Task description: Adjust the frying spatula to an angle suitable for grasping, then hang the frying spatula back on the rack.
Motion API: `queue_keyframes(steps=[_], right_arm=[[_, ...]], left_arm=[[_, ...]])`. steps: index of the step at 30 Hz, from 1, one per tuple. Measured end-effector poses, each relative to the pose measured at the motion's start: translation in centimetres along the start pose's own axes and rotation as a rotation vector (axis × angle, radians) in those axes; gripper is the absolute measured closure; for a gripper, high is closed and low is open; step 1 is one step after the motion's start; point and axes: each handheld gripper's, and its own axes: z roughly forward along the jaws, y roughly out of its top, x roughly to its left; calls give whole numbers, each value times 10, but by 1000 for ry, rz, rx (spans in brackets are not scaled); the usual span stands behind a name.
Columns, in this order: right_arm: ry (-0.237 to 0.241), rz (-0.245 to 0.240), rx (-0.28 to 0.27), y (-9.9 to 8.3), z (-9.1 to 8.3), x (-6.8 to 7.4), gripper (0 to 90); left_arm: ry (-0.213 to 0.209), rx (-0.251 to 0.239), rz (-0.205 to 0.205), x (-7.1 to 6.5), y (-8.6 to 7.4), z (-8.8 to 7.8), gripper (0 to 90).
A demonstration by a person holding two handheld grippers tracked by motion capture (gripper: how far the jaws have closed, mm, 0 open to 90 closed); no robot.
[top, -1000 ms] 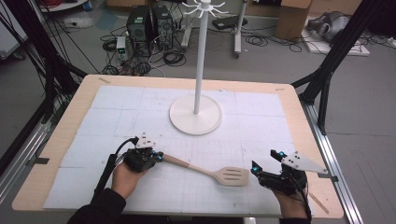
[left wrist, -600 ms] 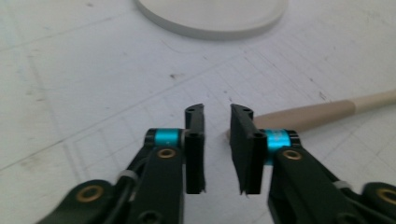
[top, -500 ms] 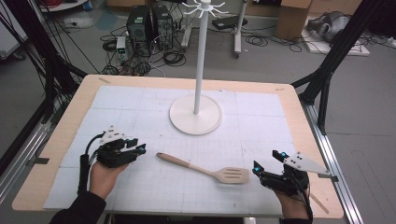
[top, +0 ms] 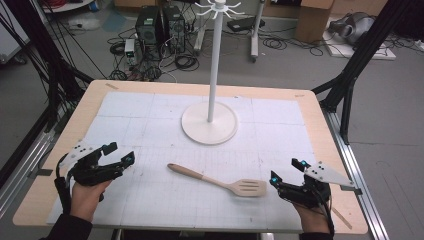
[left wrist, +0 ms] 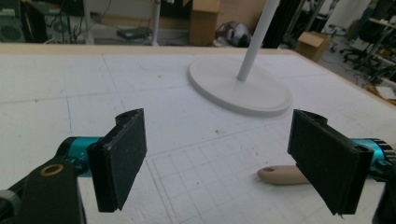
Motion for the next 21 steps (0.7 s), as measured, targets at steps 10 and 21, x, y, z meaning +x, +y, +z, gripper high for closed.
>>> queue_keyframes(steps=[10, 21], right_arm=[[28, -9, 2, -1, 1, 1, 168], [89, -7, 12, 2, 10, 5, 168]], left_arm=[[-55, -45, 44, -11, 0, -9, 209], [-78, -4, 33, -11, -4, -2, 221]])
